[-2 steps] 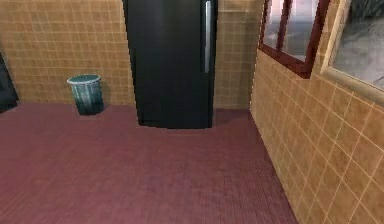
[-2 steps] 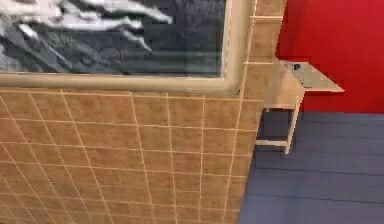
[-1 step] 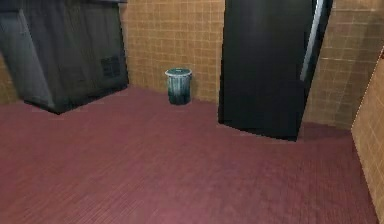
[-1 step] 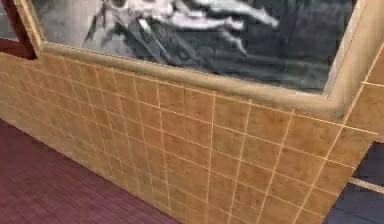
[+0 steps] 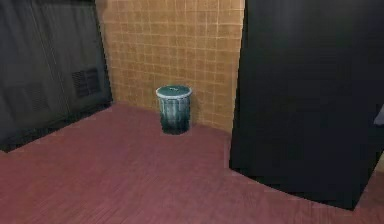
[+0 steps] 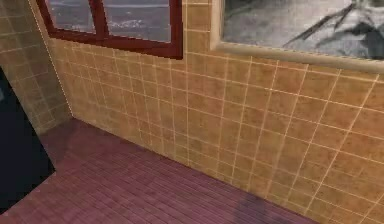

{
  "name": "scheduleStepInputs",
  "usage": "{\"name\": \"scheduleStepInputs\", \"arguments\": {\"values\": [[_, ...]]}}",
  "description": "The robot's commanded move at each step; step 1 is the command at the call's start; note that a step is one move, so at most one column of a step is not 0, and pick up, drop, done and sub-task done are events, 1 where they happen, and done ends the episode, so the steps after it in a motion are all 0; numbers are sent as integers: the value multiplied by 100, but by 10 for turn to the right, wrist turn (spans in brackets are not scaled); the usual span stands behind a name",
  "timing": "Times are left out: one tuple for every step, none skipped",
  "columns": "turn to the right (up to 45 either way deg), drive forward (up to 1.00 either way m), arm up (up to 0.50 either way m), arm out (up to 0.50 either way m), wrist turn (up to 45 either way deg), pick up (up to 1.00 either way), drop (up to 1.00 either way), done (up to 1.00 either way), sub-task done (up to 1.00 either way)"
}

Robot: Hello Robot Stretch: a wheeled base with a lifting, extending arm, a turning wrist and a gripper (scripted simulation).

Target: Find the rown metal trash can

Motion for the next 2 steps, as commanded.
{"name": "scheduleStepInputs", "arguments": {"values": [[0, 100, 0, 0, 0, 0, 0, 0, 0], [0, 30, 0, 0, 0, 0, 0, 0, 0]]}}
